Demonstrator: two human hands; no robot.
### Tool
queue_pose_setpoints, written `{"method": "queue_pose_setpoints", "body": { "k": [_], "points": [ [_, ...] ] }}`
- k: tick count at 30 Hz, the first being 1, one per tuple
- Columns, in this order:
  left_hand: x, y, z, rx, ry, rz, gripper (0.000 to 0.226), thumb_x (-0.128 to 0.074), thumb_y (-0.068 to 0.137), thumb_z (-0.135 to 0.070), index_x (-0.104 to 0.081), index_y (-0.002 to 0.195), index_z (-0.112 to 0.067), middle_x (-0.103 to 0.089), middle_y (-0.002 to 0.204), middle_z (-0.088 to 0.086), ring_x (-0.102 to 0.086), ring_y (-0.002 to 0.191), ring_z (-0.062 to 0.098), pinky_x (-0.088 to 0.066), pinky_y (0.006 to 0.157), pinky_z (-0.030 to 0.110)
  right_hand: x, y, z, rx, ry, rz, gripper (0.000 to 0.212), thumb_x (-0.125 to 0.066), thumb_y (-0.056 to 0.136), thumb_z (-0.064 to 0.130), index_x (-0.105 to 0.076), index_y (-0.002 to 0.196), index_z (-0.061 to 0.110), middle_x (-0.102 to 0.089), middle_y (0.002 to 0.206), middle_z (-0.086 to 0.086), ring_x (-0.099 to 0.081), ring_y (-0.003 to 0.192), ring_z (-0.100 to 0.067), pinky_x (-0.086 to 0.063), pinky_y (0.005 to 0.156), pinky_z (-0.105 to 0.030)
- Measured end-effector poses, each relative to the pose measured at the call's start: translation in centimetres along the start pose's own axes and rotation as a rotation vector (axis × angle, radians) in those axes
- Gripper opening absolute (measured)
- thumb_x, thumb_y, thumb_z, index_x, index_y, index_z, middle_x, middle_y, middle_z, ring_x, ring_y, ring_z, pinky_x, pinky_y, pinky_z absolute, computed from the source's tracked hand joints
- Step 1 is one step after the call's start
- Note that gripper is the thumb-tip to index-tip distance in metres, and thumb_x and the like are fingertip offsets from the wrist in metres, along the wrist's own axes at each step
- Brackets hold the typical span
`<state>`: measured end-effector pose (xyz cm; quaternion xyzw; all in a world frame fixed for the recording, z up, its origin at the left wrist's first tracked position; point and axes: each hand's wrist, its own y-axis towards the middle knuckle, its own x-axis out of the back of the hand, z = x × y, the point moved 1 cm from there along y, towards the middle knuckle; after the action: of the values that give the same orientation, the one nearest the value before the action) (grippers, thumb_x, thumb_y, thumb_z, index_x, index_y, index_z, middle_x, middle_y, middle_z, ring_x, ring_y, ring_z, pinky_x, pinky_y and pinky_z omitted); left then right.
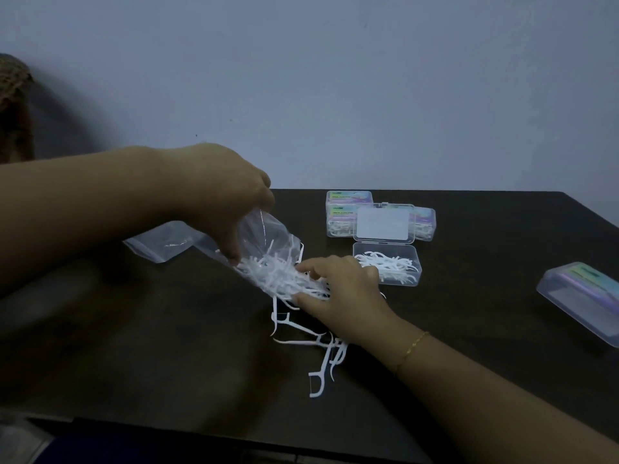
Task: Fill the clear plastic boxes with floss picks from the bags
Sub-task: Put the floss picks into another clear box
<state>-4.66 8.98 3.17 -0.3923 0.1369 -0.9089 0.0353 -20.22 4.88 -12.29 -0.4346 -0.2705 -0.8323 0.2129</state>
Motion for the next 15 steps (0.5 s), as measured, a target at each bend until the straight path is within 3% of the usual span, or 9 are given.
{"method": "queue_pose_setpoints", "body": {
  "k": [4,7,10,13,15],
  "points": [
    [-0.4,0.6,0.1,-0.003,0.099,-0.004,0.082,-0.062,0.06,-0.08,-0.046,0.13,-0.04,-0.048,0.114,-0.019,-0.049,0.086,0.01,-0.051,0.078,0.03,0.0,0.3,-0.2,-0.031,0.005,-0.09,0.023,-0.055,0.09,0.04,-0.061,0.112,0.035,-0.059,0.107,0.014,-0.045,0.107,-0.01,-0.024,0.088,-0.035],
    [-0.5,0.8,0.6,-0.006,0.059,-0.004,0.083,-0.062,0.06,-0.08,-0.046,0.13,-0.039,-0.04,0.101,-0.02,-0.041,0.08,0.008,-0.046,0.073,0.026,0.0,0.2,-0.4,-0.053,0.055,-0.137,0.027,-0.053,0.089,0.03,-0.058,0.115,0.033,-0.055,0.113,0.013,-0.043,0.111,-0.01,-0.022,0.094,-0.034],
    [-0.4,0.7,0.7,-0.014,0.036,-0.023,0.081,-0.062,0.059,-0.081,-0.048,0.128,-0.04,-0.034,0.096,-0.021,-0.04,0.079,0.007,-0.043,0.072,0.025,0.2,-0.1,-0.1,-0.02,0.078,-0.129,0.041,-0.055,0.086,0.043,-0.049,0.126,0.035,-0.047,0.123,0.014,-0.036,0.12,-0.009,-0.019,0.094,-0.033],
    [-0.7,0.8,0.8,-0.011,0.024,-0.038,0.078,-0.062,0.06,-0.08,-0.049,0.126,-0.041,-0.035,0.095,-0.021,-0.039,0.075,0.006,-0.038,0.067,0.024,0.0,0.0,0.2,0.028,-0.066,0.0,0.059,-0.054,0.08,0.065,-0.042,0.133,0.04,-0.04,0.13,0.015,-0.028,0.123,-0.01,-0.02,0.094,-0.035],
    [-0.7,0.7,0.8,-0.007,0.035,-0.048,0.077,-0.062,0.06,-0.081,-0.049,0.125,-0.042,-0.034,0.092,-0.021,-0.037,0.07,0.007,-0.035,0.065,0.024,-0.1,0.1,0.3,0.039,-0.116,-0.001,0.049,-0.053,0.085,0.059,-0.048,0.129,0.039,-0.044,0.128,0.014,-0.03,0.12,-0.01,-0.02,0.091,-0.034]
  ]
}}
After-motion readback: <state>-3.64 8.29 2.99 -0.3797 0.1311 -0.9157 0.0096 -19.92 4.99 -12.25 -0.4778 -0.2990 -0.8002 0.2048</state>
